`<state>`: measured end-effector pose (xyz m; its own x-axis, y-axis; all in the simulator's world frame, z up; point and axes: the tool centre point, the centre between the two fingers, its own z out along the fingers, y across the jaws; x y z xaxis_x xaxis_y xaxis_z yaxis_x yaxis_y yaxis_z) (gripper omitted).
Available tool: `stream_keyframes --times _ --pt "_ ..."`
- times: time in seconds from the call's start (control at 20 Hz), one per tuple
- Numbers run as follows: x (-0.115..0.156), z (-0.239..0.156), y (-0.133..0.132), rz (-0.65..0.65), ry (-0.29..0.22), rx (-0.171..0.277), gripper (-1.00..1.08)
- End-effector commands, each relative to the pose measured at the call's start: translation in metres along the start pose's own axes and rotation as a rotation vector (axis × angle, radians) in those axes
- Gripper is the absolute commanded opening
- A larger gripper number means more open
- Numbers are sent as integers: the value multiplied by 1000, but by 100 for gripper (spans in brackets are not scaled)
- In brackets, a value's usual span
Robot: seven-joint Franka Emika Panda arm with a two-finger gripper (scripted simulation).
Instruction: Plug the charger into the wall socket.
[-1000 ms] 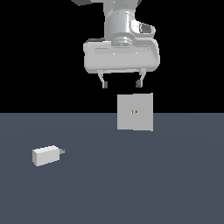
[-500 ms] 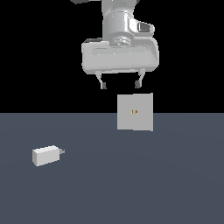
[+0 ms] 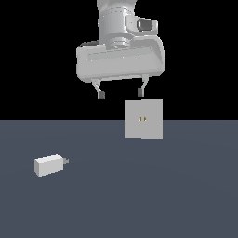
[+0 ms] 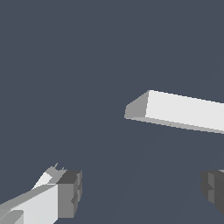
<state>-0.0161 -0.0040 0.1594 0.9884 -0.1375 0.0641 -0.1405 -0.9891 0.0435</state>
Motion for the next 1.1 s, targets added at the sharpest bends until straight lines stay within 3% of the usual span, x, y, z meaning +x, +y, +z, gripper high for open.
stream_keyframes --times 0.0,1.05 --pt "-8 4 -7 36 14 -3 100" --pt "-56 40 -63 309 115 -30 100"
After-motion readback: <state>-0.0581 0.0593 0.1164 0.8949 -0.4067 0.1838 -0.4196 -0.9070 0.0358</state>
